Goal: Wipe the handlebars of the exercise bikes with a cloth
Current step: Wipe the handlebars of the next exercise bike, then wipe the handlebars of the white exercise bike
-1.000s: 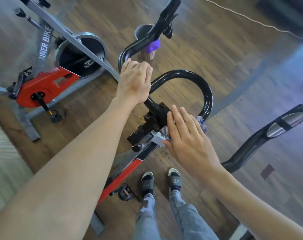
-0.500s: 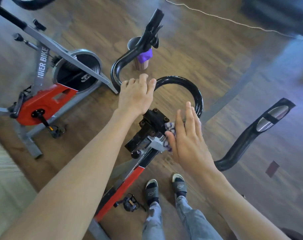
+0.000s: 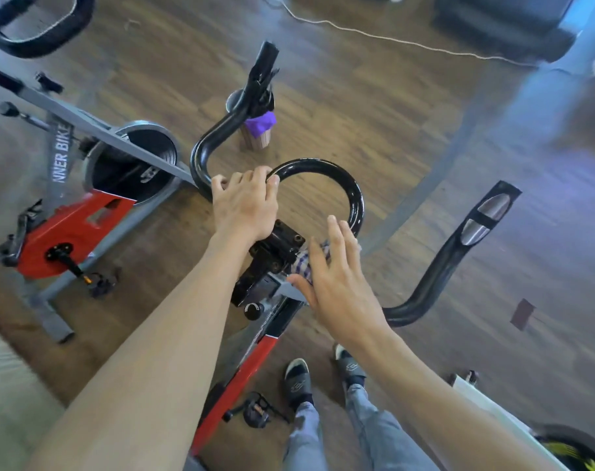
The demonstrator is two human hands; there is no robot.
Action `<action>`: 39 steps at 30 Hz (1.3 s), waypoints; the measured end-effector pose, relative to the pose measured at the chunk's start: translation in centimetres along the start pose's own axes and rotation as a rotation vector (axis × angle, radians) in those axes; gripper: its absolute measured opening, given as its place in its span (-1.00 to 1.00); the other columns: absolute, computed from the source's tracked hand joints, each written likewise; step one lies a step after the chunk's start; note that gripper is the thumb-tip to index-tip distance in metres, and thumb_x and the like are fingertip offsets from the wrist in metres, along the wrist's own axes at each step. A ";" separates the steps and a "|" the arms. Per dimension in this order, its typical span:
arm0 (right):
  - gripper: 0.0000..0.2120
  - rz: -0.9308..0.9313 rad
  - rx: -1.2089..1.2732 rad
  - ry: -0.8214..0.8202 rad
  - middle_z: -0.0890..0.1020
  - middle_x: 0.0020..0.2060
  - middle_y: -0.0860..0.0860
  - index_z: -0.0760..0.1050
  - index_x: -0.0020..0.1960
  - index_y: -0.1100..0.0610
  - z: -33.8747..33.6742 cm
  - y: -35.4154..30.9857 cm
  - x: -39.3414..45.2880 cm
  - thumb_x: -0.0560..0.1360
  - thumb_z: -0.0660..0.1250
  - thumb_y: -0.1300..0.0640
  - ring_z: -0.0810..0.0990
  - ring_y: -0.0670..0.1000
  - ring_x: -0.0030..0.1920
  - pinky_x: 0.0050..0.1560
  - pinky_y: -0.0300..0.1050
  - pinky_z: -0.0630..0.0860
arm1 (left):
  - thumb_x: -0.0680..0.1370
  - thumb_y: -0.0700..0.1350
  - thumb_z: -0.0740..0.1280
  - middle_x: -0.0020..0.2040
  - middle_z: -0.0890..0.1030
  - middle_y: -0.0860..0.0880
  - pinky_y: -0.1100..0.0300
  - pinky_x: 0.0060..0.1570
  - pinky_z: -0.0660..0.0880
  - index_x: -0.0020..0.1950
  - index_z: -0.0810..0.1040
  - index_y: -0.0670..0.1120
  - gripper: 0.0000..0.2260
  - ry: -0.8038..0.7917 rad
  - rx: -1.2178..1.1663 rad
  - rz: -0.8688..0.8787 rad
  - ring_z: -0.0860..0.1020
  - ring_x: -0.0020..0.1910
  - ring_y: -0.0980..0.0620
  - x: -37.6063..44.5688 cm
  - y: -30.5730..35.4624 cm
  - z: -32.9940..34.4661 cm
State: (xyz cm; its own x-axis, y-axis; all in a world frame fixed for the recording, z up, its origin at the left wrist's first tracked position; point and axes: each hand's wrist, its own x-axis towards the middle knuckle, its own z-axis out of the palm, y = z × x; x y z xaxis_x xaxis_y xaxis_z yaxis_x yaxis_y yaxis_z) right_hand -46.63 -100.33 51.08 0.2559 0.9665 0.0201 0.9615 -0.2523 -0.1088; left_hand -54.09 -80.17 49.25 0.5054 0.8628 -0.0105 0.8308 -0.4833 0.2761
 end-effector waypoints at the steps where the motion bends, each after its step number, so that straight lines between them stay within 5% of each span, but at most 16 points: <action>1: -0.38 -0.039 0.016 0.030 0.39 0.43 0.37 0.49 0.36 0.34 0.1 0.2 -0.2 0.68 0.04 -0.17 0.34 0.35 0.48 0.43 0.26 0.42 | 0.70 0.12 -0.10 0.23 0.62 0.02 -0.13 0.42 0.16 0.35 0.44 0.07 -0.59 0.002 0.000 -0.005 0.50 0.28 -0.06 0.0 0.1 0.0; 3: -0.57 -0.120 0.109 0.095 0.52 0.29 0.28 0.52 0.31 0.34 0.3 0.6 -0.8 0.64 0.31 0.01 0.46 0.30 0.37 0.32 0.22 0.51 | 0.71 0.13 -0.09 0.27 0.61 -0.01 -0.14 0.43 0.14 0.37 0.44 0.05 -0.59 -0.005 -0.002 -0.019 0.48 0.32 -0.07 -0.2 0.2 -0.2; 6: -0.57 -0.152 0.342 0.138 0.52 0.24 0.16 0.51 0.30 0.26 -0.7 1.2 -1.9 0.48 0.53 0.27 0.51 0.21 0.27 0.21 0.13 0.59 | 0.71 0.13 -0.05 0.36 0.55 -0.06 -0.15 0.47 0.08 0.38 0.43 0.01 -0.59 -0.048 -0.051 -0.063 0.39 0.42 -0.10 -0.6 0.5 -0.7; 9: -0.62 -0.116 0.528 0.188 0.51 0.28 0.07 0.46 0.39 0.17 -3.1 2.8 -4.0 0.60 0.40 0.20 0.51 0.10 0.27 0.30 -0.06 0.50 | 0.70 0.09 0.04 0.40 0.49 -0.10 -0.17 0.51 0.07 0.39 0.43 -0.04 -0.63 -0.003 -0.245 -0.044 0.26 0.48 -0.12 -1.7 1.9 -1.4; 14: -0.44 0.164 0.646 0.346 0.41 0.31 -0.05 0.33 0.45 0.10 -7.6 7.2 -10.6 0.54 0.48 0.06 0.36 -0.37 0.29 0.30 -0.52 0.26 | 0.60 -0.05 0.26 0.24 0.55 0.00 -0.09 0.36 0.28 0.26 0.52 -0.03 -0.75 0.270 -0.445 0.266 0.40 0.32 -0.05 -5.9 10.7 -3.9; 16: -0.43 0.307 0.606 0.450 0.50 0.22 0.00 0.45 0.36 0.20 -9.0 9.1 -13.7 0.46 0.52 -0.01 0.42 -0.37 0.20 0.22 -0.56 0.29 | 0.60 -0.12 0.31 0.17 0.58 0.03 0.03 0.28 0.40 0.20 0.56 -0.02 -0.81 0.062 -0.667 0.454 0.49 0.20 0.04 -8.0 15.3 -5.2; 19: -0.59 0.541 0.612 0.559 0.64 0.01 -0.14 0.55 0.18 0.02 -11.7 11.4 -18.0 0.40 0.54 -0.07 0.60 -0.21 -0.01 0.04 -0.54 0.40 | 0.61 -0.08 0.30 0.05 0.64 0.01 0.13 0.02 0.53 0.15 0.60 0.04 -0.84 -0.604 -0.853 0.650 0.60 0.00 -0.01 -11.6 21.7 -7.1; 23: -0.83 0.870 0.773 0.818 0.69 -0.23 -0.17 0.60 -0.09 -0.09 -15.0 13.3 -22.1 0.56 0.41 -0.17 0.62 -0.21 -0.25 -0.20 -0.31 0.50 | 0.56 0.05 0.35 0.08 0.66 0.05 0.10 0.14 0.53 0.30 0.55 0.00 -0.67 -1.128 -0.840 0.823 0.62 0.09 0.01 -15.6 28.1 -6.8; 26: -0.43 1.134 0.936 0.962 0.68 -0.29 0.09 0.61 -0.16 0.15 -16.0 15.1 -24.6 0.57 0.22 -0.36 0.67 -0.01 -0.22 -0.16 0.08 0.59 | 0.52 0.00 0.49 0.05 0.65 0.02 0.22 0.07 0.54 0.33 0.55 -0.03 -0.60 -1.172 -0.880 0.844 0.64 0.02 0.08 -18.3 32.6 -6.2; 29: -0.39 1.417 1.283 1.014 0.76 -0.19 0.07 0.69 -0.07 0.10 -17.3 16.9 -26.9 0.55 0.14 -0.39 0.75 0.13 -0.08 0.07 0.19 0.66 | 0.52 -0.26 0.49 -0.12 0.62 -0.01 0.31 -0.14 0.53 0.17 0.60 -0.17 -0.76 -1.079 -0.923 0.816 0.58 -0.21 0.11 -21.0 37.0 -5.8; 32: -0.35 1.314 1.610 1.024 0.76 -0.01 0.11 0.67 0.11 0.09 -18.6 18.6 -29.8 0.34 0.35 -0.43 0.74 0.17 0.03 0.21 0.23 0.60 | 0.52 -0.36 0.44 -0.24 0.61 -0.06 0.26 -0.22 0.54 -0.04 0.61 -0.16 -0.88 -1.092 -1.016 0.752 0.56 -0.27 0.04 -22.5 40.2 -5.2; 35: -0.42 1.138 1.409 0.914 0.73 0.11 -0.01 0.53 0.29 0.00 -18.9 19.5 -32.9 0.36 0.60 -0.15 0.70 0.04 0.16 0.27 0.15 0.58 | 0.52 -0.35 0.45 -0.26 0.64 -0.01 0.24 -0.20 0.52 -0.12 0.61 -0.11 -0.85 -1.096 -1.071 0.730 0.56 -0.26 0.06 -23.0 42.6 -4.0; 39: -0.84 1.222 1.304 1.089 0.73 0.03 0.10 0.57 0.19 0.10 -18.4 21.5 -35.7 0.62 0.35 0.16 0.71 0.08 0.09 0.14 0.12 0.65 | 0.53 -0.34 0.43 -0.20 0.63 0.02 0.28 -0.14 0.49 -0.08 0.57 -0.17 -0.89 -1.148 -1.112 0.765 0.56 -0.19 0.09 -23.8 44.8 -2.6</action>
State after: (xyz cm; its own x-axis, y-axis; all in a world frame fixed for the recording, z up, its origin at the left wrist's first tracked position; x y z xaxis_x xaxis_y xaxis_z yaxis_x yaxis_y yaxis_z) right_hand -33.23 -141.18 66.28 0.9659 -0.1654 -0.1994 -0.1937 0.0505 -0.9798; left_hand -29.51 -121.96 64.32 0.9668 -0.2508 -0.0493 0.0638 0.0502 0.9967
